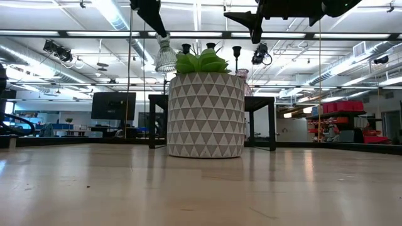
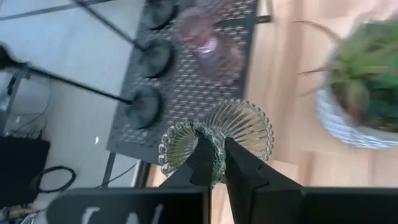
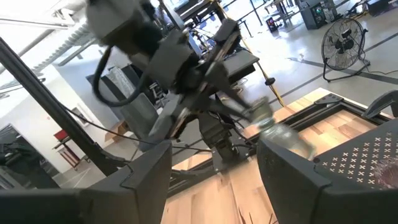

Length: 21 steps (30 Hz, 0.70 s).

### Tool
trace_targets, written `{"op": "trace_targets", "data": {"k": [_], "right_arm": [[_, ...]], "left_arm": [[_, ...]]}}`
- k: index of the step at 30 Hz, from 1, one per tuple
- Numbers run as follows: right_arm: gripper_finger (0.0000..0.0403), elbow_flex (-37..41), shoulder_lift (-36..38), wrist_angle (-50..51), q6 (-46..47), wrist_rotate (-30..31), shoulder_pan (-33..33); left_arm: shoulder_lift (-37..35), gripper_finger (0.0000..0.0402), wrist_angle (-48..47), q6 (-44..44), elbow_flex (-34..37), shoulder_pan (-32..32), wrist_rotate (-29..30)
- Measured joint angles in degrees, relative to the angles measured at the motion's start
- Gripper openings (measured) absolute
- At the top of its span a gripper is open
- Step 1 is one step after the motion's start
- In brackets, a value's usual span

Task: Pick & Place candle stick holders
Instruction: Put the green glass candle holder on the shelf aligned with the left black candle holder

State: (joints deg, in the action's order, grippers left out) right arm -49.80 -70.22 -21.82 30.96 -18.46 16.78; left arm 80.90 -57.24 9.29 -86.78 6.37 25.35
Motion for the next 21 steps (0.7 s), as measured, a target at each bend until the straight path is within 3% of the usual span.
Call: {"op": "trace_targets", "data": {"k": [3, 9, 21], "right_arm": [[0.0236, 0.00, 0.00, 0.00, 0.00, 0.00, 0.00], [0.0236, 0.00, 0.00, 0.00, 0.00, -0.02, 0.00], [0.0236, 0.00, 0.00, -0.02, 0.00, 0.00, 0.01]], "left_arm": [[0.00, 0.0022, 1.28, 1.13, 0.00, 3.02, -0.29], [0.09, 0.0020, 5.76, 3.20, 0.00, 8.33, -7.40], [4.09, 0.0022, 7.81, 6.58, 0.00, 15.25, -11.30]]}}
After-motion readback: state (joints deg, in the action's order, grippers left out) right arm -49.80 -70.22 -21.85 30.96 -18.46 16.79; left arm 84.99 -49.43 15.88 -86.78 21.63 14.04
